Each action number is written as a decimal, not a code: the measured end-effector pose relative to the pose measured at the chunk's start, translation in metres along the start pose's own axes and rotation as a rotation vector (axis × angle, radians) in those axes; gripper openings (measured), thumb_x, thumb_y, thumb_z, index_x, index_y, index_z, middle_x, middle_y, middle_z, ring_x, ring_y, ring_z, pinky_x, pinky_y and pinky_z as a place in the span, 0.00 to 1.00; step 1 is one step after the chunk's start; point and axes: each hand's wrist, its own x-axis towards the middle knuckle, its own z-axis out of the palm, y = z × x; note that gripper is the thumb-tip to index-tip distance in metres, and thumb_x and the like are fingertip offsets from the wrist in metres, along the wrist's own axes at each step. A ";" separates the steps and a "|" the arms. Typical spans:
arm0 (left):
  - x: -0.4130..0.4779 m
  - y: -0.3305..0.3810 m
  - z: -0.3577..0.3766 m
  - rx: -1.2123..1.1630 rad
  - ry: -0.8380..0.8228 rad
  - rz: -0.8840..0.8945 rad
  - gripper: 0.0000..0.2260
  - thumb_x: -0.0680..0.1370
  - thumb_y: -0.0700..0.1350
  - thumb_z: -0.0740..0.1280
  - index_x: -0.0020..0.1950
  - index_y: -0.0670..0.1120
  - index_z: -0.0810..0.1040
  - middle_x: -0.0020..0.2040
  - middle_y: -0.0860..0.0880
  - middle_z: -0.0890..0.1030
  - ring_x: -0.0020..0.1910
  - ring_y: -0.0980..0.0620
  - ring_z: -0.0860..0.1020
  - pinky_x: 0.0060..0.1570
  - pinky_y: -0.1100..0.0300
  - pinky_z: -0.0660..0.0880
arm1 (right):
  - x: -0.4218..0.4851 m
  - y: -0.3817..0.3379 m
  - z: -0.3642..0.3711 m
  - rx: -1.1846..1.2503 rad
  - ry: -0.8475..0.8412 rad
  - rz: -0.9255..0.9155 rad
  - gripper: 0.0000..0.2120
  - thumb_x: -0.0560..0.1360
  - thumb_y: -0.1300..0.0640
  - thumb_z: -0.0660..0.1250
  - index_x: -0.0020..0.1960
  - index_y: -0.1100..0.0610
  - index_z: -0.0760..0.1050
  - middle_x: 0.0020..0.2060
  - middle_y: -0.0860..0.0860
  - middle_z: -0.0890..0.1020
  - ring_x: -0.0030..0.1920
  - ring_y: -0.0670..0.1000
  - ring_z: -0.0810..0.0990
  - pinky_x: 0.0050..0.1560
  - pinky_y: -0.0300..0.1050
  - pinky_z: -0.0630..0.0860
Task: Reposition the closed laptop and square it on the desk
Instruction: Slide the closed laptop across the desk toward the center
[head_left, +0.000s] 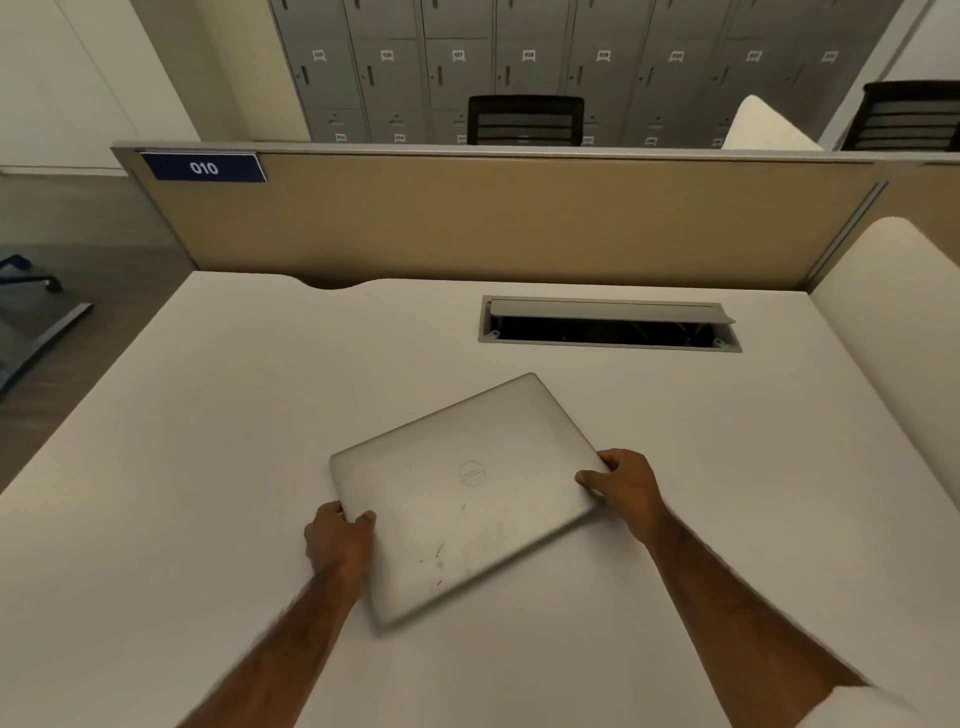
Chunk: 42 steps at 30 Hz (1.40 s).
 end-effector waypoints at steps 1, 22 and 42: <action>0.000 0.004 0.005 0.012 -0.003 0.008 0.20 0.75 0.41 0.72 0.65 0.37 0.76 0.62 0.36 0.80 0.59 0.35 0.79 0.59 0.47 0.77 | 0.000 0.002 -0.005 0.001 0.006 0.003 0.10 0.68 0.62 0.77 0.49 0.65 0.85 0.47 0.62 0.87 0.48 0.62 0.85 0.54 0.57 0.81; 0.006 0.035 0.037 0.199 -0.153 0.153 0.12 0.75 0.39 0.68 0.57 0.37 0.80 0.58 0.37 0.82 0.55 0.36 0.80 0.59 0.45 0.78 | -0.013 0.031 -0.037 -0.024 0.066 0.063 0.13 0.68 0.59 0.77 0.51 0.62 0.84 0.45 0.59 0.87 0.48 0.62 0.86 0.53 0.58 0.83; 0.055 0.098 0.055 0.891 -0.427 0.682 0.36 0.78 0.58 0.64 0.81 0.48 0.55 0.82 0.48 0.56 0.81 0.48 0.55 0.78 0.51 0.54 | -0.125 0.022 0.058 0.758 0.113 0.499 0.19 0.76 0.65 0.72 0.65 0.61 0.70 0.47 0.62 0.79 0.39 0.54 0.80 0.59 0.56 0.80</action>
